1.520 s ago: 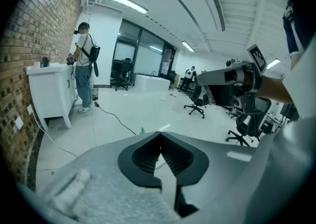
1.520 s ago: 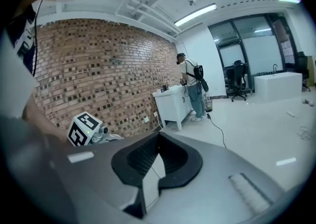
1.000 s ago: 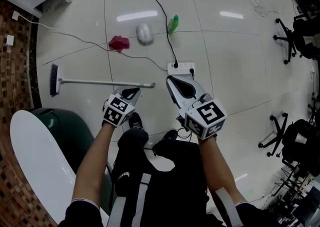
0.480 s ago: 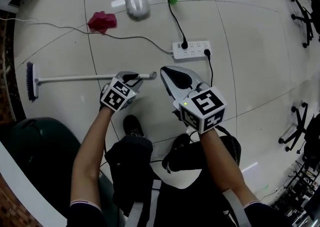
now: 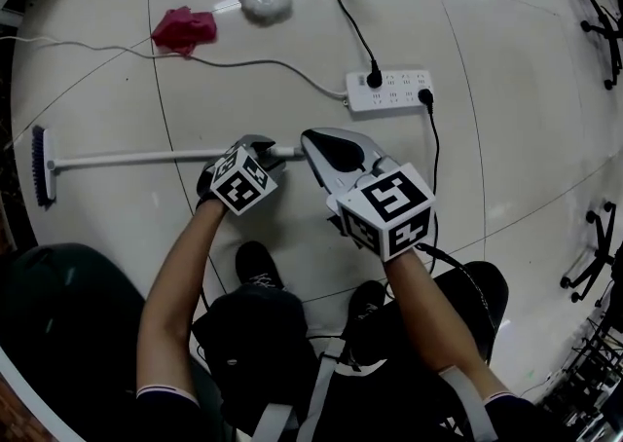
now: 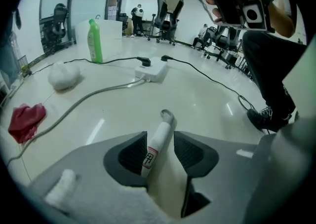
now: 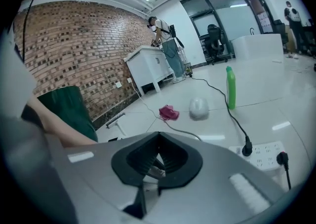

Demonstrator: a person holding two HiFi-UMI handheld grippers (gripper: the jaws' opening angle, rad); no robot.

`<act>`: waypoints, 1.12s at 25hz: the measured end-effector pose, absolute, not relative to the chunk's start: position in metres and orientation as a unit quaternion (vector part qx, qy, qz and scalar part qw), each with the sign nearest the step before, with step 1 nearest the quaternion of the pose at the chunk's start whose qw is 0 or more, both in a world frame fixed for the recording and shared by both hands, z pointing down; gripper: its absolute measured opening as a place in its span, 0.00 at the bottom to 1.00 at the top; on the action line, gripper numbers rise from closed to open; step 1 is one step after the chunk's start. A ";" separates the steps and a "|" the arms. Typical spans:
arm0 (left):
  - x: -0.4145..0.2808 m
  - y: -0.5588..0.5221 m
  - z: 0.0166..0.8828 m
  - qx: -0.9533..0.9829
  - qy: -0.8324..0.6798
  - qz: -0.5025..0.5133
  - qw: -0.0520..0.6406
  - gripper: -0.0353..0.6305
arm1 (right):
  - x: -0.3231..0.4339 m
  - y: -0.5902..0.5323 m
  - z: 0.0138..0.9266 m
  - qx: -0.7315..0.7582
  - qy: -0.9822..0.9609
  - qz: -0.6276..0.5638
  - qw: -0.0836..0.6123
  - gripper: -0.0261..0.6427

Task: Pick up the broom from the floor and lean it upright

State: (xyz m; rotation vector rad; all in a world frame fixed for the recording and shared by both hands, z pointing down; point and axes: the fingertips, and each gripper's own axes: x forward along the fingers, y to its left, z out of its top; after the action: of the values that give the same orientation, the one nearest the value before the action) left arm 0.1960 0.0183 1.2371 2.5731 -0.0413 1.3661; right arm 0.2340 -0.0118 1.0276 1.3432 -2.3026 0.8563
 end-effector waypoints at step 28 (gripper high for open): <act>0.224 -0.038 1.001 0.912 0.026 0.408 0.032 0.22 | 0.283 -0.026 0.881 0.538 -0.772 0.321 0.106 0.04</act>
State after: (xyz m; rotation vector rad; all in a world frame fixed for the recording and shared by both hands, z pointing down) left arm 0.2242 -0.0381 1.0011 2.8082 0.0794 1.2548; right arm 0.2827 -0.0262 0.8812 1.5853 -2.2742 0.9465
